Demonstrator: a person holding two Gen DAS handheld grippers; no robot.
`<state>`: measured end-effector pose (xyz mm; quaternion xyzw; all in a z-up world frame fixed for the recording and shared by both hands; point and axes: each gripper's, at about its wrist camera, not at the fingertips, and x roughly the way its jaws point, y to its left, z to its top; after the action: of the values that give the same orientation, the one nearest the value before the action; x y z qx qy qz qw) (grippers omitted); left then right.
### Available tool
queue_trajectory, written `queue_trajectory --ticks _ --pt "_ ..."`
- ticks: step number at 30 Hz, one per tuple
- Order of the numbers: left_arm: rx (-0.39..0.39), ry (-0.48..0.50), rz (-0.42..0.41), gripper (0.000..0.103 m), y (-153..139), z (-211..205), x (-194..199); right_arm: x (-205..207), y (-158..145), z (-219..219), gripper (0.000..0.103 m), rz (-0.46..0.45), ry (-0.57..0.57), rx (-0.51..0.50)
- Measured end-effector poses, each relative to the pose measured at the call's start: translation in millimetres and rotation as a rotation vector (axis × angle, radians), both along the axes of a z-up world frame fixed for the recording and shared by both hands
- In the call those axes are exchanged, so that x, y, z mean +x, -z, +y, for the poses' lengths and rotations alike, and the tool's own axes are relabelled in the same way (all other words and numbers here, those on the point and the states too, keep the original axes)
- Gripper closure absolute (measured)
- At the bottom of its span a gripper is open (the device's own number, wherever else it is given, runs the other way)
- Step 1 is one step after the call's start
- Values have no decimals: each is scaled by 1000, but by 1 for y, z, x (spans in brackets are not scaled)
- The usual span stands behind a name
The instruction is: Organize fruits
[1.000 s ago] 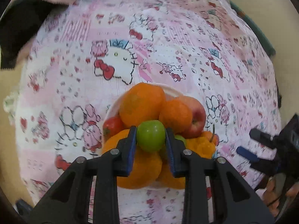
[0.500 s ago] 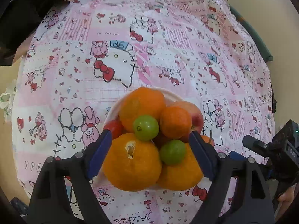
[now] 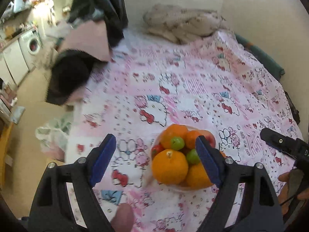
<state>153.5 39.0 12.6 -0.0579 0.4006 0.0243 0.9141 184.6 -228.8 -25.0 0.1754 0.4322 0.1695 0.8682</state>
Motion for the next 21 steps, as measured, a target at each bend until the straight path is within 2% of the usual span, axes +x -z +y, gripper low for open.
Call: queue_trajectory --ticks 3,5,7,11,13,16,21 --pt "45 -25 -44 21 -12 1 -30 -23 -9 9 5 -39 -18 -43" --pt "24 -37 -56 19 -14 4 -46 -40 -11 16 5 -59 -18 -87" --pt "10 -45 -50 8 -14 6 -60 -55 -13 22 5 -88 -26 -133" --pt "-18 -33 -20 6 -8 5 -78 -82 -14 28 5 -135 -41 -197" --pt "-17 -22 -15 0 -2 2 -85 -93 -13 32 5 -158 -45 -241" --pt "1 -21 -24 0 10 -5 -91 -102 -5 34 5 -161 -46 -284" --pt "-3 -30 31 0 31 -10 -84 -109 6 33 4 -179 -16 -315"
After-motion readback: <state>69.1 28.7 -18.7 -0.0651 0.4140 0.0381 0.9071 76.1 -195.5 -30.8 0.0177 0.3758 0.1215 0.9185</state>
